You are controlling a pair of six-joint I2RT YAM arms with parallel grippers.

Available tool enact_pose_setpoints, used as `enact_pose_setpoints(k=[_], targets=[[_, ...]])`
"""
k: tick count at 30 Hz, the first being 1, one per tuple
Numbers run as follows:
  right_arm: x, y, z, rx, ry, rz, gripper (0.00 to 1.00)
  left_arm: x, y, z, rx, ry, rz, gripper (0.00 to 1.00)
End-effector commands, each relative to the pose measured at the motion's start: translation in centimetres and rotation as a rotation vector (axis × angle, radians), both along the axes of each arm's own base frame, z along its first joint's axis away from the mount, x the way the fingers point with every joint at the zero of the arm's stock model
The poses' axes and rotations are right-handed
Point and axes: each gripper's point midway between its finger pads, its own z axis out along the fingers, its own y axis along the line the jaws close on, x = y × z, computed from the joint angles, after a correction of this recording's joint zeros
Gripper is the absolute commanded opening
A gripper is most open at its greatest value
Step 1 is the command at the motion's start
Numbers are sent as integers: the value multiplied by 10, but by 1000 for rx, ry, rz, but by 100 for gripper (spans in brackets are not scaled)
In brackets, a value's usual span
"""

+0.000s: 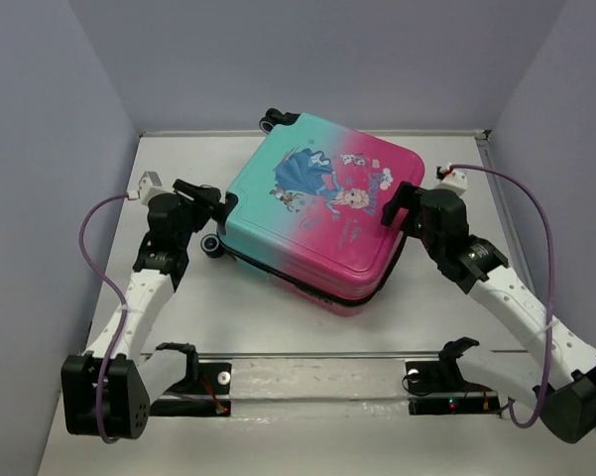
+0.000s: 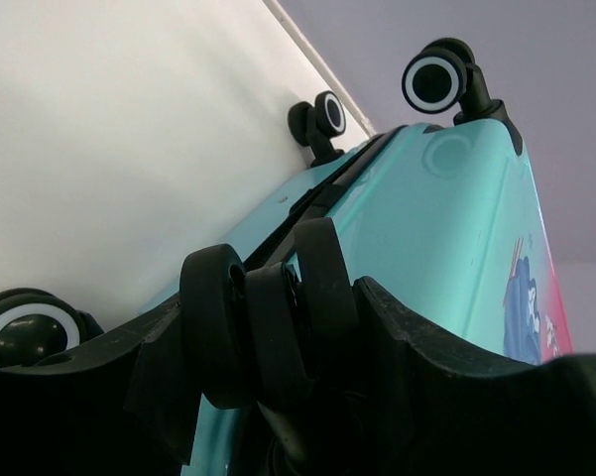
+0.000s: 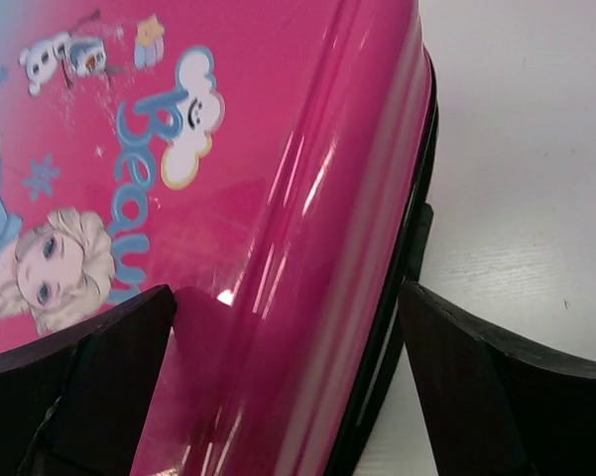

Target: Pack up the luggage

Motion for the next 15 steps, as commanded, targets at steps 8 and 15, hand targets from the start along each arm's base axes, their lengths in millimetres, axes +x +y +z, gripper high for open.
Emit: enact_pose_setpoints(k=[8,15], targets=[[51,59,-37,121,127,401,98,-69,-92,-8,196,-126,-346,6],[110,142,-16,218,133,779,95,-111,-127,-26,190,-125,-454,6]])
